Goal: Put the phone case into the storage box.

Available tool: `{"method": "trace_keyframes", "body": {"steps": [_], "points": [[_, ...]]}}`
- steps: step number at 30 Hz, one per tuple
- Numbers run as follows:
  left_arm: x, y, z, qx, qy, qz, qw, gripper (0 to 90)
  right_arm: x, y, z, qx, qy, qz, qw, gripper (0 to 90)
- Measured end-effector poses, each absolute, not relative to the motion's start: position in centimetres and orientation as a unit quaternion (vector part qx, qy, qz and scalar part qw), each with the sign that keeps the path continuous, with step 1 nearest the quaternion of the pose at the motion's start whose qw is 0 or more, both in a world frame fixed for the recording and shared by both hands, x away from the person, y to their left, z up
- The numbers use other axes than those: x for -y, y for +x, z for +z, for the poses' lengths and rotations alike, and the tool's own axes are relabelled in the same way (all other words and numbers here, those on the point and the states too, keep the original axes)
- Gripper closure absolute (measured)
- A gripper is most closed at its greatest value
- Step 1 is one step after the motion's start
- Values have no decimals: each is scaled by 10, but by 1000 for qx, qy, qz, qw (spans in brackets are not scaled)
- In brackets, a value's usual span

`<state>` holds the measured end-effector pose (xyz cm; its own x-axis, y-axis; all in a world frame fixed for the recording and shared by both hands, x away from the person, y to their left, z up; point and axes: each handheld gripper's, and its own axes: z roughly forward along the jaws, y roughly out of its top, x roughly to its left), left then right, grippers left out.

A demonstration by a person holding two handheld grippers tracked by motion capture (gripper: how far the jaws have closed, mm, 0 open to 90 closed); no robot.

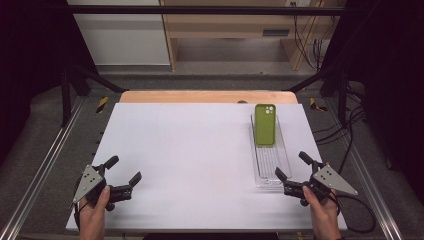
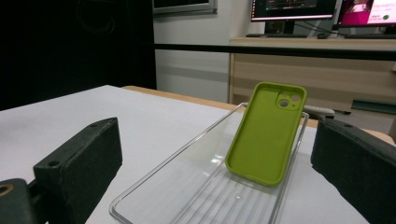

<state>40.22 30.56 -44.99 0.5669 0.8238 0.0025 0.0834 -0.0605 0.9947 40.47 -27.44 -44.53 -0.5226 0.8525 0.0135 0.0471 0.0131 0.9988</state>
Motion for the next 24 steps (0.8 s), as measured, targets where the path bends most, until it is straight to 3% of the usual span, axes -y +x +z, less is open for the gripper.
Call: {"method": "trace_keyframes", "body": {"steps": [24], "points": [[-299, 400, -447, -318, 662, 318, 599, 8, 275, 413, -458, -625, 374, 606, 319, 25]]}}
